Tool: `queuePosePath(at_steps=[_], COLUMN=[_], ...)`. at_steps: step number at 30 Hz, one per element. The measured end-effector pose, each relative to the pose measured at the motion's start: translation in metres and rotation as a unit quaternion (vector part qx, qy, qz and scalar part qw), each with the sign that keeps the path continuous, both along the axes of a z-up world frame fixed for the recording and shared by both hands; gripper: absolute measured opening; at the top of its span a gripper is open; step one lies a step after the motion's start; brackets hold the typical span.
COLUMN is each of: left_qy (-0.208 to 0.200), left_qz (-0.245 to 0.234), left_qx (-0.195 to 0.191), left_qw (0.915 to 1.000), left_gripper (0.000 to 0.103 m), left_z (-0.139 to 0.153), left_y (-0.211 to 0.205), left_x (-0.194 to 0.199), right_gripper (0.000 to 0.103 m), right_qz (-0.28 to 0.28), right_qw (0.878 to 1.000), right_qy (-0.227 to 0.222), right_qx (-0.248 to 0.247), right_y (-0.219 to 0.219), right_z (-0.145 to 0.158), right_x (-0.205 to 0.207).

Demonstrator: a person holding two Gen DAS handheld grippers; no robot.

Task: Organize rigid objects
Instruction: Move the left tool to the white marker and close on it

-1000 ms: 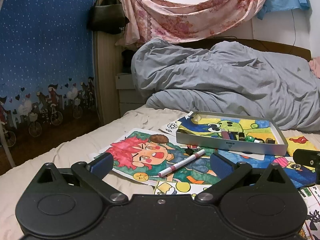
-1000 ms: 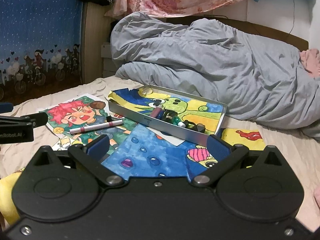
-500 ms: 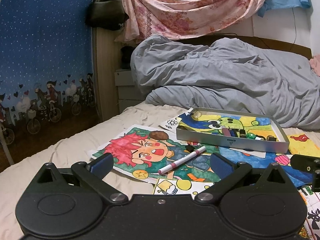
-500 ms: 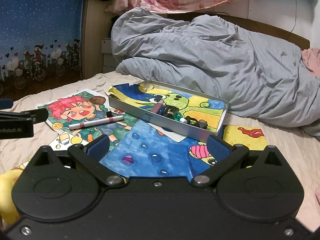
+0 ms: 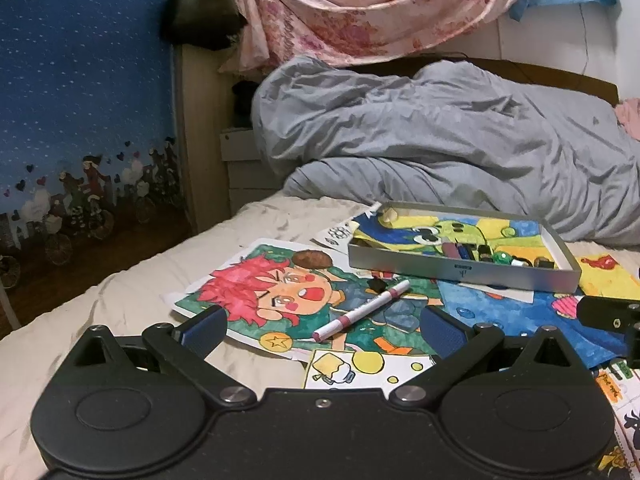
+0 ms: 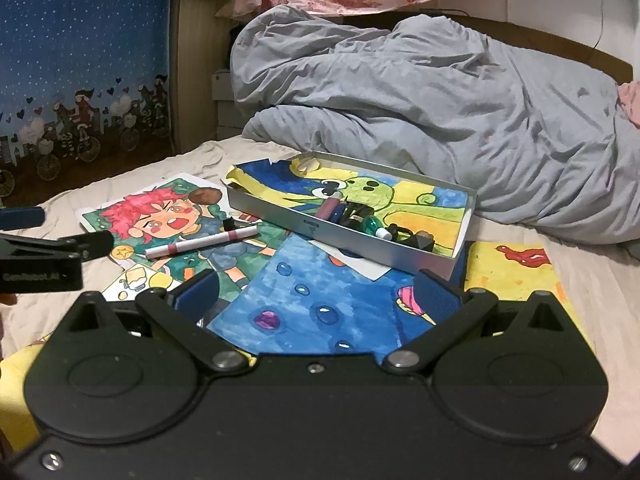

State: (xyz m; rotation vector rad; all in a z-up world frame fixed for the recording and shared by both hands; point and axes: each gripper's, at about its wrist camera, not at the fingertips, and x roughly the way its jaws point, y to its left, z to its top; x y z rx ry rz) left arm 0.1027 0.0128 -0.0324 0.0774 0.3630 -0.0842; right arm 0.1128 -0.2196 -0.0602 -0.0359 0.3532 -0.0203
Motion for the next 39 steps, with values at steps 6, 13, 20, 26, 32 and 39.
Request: queuePosePath(at_steps=[6,13,20,26,32,39], left_qy=[0.021,0.055,0.083,0.102,0.128,0.142], left_qz=[-0.054,-0.101,-0.142,-0.172,-0.194,-0.24], left_qx=[0.02,0.035,0.064,0.074,0.062,0.065], left_qw=[0.9981,0.9927,0.9843,0.9769,0.9706,0.9582], left_gripper=[0.102,0.101,0.093,0.083,0.055,0.03], left_z=[-0.007,-0.025,-0.042,-0.054,-0.061,-0.06], left_y=[-0.005,-0.004,-0.005,-0.002,0.005,0.003], left_x=[0.028,0.078,0.124,0.156,0.179,0.185], right_gripper=[0.102,0.102,0.102,0.1,0.075,0.055], right_qz=[0.021,0.061,0.095,0.126,0.167,0.179], right_qw=[1.0,0.997,0.993,0.989,0.979,0.972], right_qy=[0.017,0.04,0.066,0.084,0.114,0.151], right_qx=[0.009,0.009,0.024,0.002,-0.008,-0.03], right_y=[-0.002,-0.003,0.005,0.029,0.062,0.096], right_z=[0.0,0.004,0.0,-0.007,-0.013,-0.023], right_x=[0.023,0.078,0.148,0.211,0.267,0.307])
